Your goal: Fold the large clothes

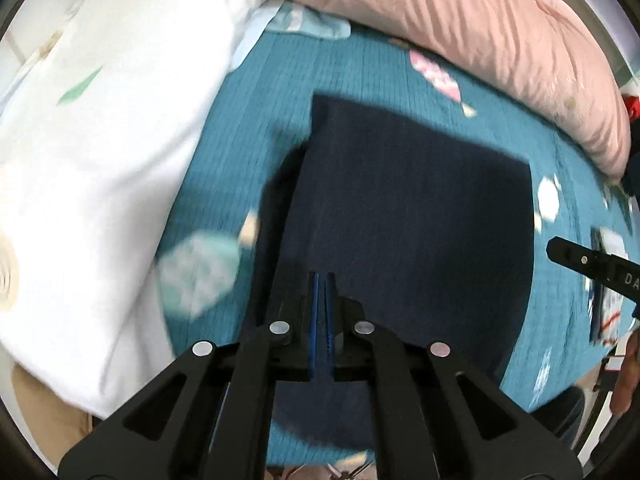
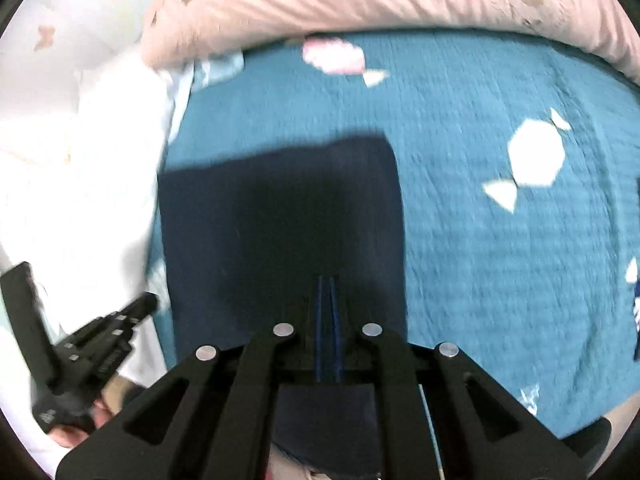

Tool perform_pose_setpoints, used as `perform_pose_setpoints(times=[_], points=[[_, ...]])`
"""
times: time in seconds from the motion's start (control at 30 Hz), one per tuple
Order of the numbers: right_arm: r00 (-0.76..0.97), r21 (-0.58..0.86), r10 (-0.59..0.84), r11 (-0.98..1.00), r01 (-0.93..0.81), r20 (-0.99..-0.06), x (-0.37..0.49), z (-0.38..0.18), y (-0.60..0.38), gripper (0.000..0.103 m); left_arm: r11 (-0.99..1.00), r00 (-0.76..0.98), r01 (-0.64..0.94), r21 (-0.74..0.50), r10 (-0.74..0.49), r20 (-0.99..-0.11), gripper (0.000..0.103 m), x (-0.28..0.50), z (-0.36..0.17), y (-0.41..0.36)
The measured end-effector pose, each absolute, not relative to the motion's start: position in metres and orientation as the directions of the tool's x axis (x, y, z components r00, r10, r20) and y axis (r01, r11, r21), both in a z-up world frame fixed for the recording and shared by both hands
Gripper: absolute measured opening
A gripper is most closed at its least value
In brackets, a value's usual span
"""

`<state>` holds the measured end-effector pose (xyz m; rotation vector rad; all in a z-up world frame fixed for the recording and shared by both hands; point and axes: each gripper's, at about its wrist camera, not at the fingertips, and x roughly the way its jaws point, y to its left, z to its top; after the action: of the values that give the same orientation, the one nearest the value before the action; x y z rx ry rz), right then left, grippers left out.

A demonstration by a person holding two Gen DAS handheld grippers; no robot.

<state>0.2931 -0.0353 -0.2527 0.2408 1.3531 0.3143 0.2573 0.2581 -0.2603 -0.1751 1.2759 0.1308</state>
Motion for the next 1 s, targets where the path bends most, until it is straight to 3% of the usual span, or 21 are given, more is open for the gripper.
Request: perform_pose_setpoints(times=[0.17,0.37,0.47,0.6,0.63,0.83,1.0], points=[[0.181,0.302,0.309,0.951,-0.067,-0.934,0.347,-0.268,-0.009,0.006,0.964,0.284,-0.260,-0.057,0.020,-0.959,0.003,0.322,-0.269,0.269],[0.059,0.253,0.256,0.966,-0.054,-0.965,0.374,-0.351,0.011,0.000,0.902,0.038,-0.392,0.182,0.214,-0.976,0.001,0.365,-0.363,0.301],[0.062,0.234,0.239,0.969,-0.078,-0.969,0.375,-0.354,0.016,0.000,0.892,0.042,-0.345,0.294,0.327,-0.944,0.000,0.370,-0.363,0.282],[0.032,0.282,0.284,0.958,-0.053,-0.958,0.378,-0.352,0.008,0.000,0.893,0.051,-0.310,0.328,0.360,-0.932,0.000,0.367,-0.356,0.275],[0.033,0.292,0.294,0.955,-0.047,-0.955,0.378,-0.348,0.006,0.006,0.901,0.064,-0.292,0.320,0.352,-0.934,0.000,0.366,-0.350,0.273],[0.113,0.354,0.367,0.928,-0.118,-0.923,0.365,-0.304,0.012,0.007,0.951,0.200,-0.261,0.165,0.220,-0.955,0.000,0.352,-0.287,0.271],[0.104,0.391,0.407,0.908,-0.149,-0.907,0.372,-0.297,0.029,0.007,0.981,0.250,-0.177,-0.082,-0.036,-0.967,0.000,0.365,-0.271,0.244]])
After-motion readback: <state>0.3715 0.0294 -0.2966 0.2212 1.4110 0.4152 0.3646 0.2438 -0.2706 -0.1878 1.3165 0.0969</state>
